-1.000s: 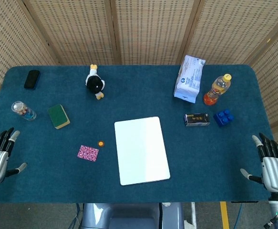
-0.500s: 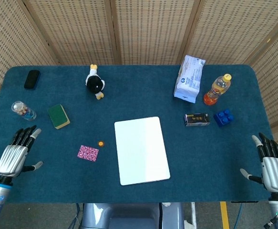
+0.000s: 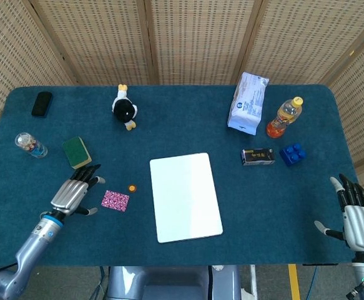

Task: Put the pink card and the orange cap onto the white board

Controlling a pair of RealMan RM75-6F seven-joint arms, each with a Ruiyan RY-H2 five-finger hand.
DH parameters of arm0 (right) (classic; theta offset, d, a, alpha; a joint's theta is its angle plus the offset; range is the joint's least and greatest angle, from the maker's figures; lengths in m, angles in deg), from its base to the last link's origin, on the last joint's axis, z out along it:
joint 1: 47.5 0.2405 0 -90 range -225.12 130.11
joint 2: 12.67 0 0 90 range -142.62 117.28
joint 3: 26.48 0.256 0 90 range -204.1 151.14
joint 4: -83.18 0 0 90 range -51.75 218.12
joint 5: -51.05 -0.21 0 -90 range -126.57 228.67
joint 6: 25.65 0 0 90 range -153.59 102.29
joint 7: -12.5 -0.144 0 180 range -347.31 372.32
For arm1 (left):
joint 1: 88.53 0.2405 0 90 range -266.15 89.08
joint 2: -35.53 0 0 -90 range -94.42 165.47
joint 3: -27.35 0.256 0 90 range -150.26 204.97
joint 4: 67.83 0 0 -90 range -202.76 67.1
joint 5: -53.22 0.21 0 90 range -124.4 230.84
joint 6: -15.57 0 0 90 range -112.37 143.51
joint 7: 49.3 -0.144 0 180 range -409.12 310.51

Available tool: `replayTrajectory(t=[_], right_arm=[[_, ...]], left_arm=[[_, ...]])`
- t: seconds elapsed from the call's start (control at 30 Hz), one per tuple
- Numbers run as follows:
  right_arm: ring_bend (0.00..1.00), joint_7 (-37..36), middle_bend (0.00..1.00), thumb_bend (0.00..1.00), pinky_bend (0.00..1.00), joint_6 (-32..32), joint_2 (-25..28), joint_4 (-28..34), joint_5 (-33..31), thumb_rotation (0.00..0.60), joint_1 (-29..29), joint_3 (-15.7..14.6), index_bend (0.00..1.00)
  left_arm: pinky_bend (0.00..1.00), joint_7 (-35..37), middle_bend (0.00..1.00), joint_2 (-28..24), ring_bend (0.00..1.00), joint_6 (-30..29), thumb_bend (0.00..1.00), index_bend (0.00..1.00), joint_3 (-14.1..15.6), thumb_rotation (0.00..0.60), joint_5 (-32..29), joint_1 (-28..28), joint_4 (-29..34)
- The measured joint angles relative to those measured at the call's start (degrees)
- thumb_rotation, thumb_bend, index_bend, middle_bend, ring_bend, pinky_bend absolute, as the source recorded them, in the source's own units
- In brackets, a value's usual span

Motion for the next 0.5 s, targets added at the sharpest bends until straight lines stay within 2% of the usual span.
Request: replayTrajectory(t=[0.5], right_arm=[[0.00,-0.35,0.00,0.00,0.00,0.05,0.09,0.00,0.06,0.600,0.01,-0.03,0.06]], left_arm=[[0.00,-11.20,0.00,2.64,0.00,7.62,0.17,0.29,-0.73,0.600,-13.53,-4.84,1.23]])
